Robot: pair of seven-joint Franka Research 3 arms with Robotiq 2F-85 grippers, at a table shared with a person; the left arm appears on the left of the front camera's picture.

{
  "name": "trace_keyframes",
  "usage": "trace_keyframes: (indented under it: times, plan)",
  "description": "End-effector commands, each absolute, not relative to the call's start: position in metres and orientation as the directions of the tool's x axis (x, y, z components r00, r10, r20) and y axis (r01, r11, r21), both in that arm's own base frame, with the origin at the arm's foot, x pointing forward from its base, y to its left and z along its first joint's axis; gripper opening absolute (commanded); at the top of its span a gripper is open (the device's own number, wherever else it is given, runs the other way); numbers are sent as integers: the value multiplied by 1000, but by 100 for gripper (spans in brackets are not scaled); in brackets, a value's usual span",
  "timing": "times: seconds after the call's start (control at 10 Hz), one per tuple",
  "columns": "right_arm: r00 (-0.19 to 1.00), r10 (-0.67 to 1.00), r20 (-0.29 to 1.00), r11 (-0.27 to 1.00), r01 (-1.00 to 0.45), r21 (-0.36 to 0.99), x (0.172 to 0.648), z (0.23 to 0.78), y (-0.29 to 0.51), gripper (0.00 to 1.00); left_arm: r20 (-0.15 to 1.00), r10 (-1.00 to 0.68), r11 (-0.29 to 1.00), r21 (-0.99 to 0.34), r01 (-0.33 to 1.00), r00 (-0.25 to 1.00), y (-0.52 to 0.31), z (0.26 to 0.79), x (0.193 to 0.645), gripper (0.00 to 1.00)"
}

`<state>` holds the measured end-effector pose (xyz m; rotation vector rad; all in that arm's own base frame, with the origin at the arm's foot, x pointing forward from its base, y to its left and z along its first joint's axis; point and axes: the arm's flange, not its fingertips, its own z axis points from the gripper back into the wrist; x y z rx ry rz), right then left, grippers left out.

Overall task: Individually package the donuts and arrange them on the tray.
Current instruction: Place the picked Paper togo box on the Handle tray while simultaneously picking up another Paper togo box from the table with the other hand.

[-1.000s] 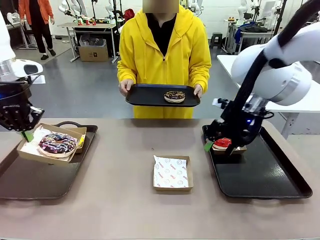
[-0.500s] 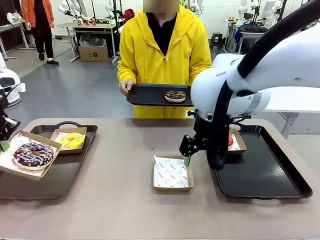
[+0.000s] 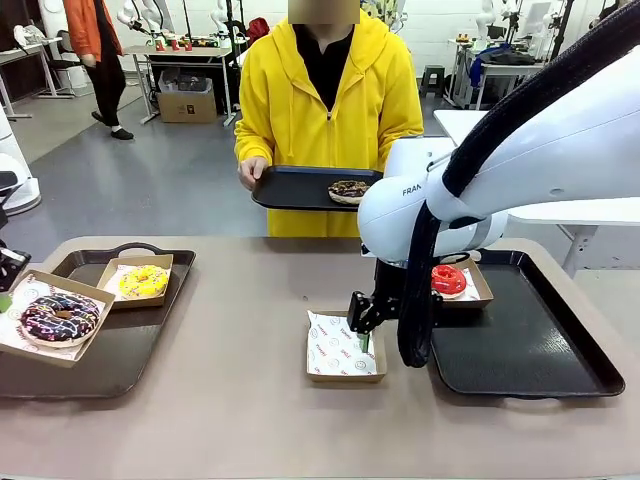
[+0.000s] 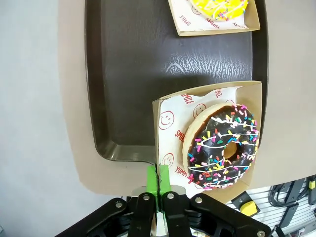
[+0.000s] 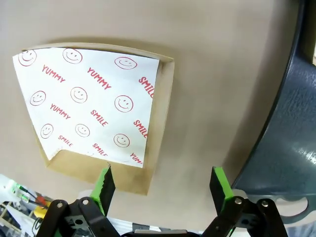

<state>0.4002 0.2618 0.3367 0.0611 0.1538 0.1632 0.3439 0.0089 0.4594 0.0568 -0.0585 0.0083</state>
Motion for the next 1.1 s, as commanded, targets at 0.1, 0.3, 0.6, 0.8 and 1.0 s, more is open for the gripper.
trace_keyframes:
  times: [0.1,0.3,0.6,0.8,1.0]
  plan:
    - [973,183,-140,982,-172,83,398,343,259,100,59,-1,998,59,-2,998,6,463,344,1]
    - [992,88,-92,995,-83,54,397,334,265,100,61,2,998,58,-6,998,7,460,344,1]
    - [999,39,-36,998,-37,60,392,330,264,100,46,39,997,68,-42,998,8,446,354,1]
    - [999,43,-32,997,-41,66,390,330,266,100,30,59,997,57,-60,998,12,439,364,1]
    - [999,52,-14,997,-51,64,388,329,267,100,8,70,996,56,-71,997,16,430,371,1]
